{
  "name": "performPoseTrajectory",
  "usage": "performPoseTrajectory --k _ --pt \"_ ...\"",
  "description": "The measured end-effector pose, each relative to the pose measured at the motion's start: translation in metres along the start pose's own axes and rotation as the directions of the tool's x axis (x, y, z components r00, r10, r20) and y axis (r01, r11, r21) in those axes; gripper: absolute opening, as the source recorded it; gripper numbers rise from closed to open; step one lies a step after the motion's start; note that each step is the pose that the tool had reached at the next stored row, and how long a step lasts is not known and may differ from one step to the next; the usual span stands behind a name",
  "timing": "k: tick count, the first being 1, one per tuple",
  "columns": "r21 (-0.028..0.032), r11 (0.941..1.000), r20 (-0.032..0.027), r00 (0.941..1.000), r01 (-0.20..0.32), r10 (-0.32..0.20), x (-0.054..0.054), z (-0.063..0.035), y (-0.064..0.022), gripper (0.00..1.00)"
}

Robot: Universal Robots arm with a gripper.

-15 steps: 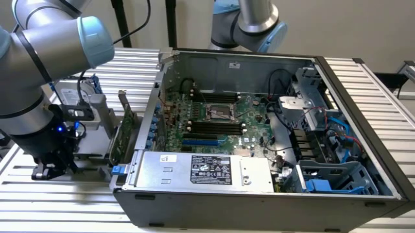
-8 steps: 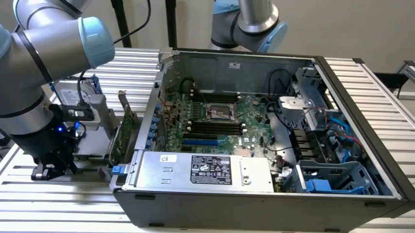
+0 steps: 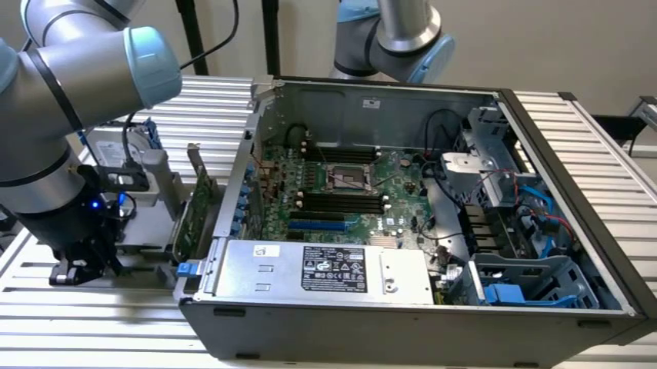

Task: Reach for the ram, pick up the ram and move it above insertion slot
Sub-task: 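Pick up the ram and move it above insertion slot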

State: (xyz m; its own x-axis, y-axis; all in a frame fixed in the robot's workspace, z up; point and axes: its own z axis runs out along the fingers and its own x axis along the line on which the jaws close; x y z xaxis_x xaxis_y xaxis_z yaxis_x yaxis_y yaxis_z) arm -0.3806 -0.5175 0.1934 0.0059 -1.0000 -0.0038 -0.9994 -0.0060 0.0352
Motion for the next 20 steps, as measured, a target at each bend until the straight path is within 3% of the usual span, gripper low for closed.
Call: performPoseTrajectory --k 4,8,20 --pt "-0.0001 1.0000 -0.0001 1.0000 0.000 0.000 0.000 -0.0018 0.0001 0.14" --pt "0.0000 1.0000 0.0000 1.0000 0.000 0.000 0.000 -0.0110 0.0004 0.14" --pt "-0.0001 1.0000 0.0000 1.0000 0.000 0.000 0.000 -0.0642 -0.0021 0.14"
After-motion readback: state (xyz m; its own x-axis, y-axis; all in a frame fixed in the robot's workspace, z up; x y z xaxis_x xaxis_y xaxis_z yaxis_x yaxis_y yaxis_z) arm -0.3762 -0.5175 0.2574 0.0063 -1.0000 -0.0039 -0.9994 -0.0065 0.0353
